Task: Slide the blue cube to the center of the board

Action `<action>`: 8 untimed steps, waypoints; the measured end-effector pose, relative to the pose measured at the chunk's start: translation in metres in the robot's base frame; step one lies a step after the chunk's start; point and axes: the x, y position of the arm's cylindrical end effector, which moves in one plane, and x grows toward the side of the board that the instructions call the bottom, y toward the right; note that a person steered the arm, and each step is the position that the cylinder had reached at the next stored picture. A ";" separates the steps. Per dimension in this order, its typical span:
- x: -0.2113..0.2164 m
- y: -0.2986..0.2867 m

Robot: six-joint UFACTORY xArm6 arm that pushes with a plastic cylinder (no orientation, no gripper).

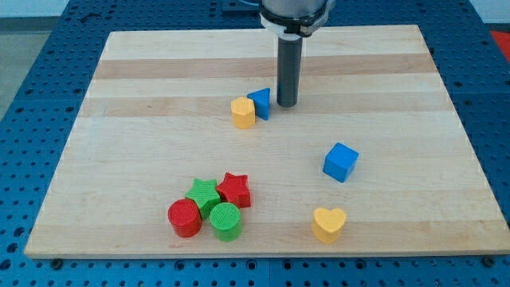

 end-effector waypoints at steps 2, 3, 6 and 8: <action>-0.005 -0.038; -0.005 -0.024; 0.056 0.154; 0.139 0.156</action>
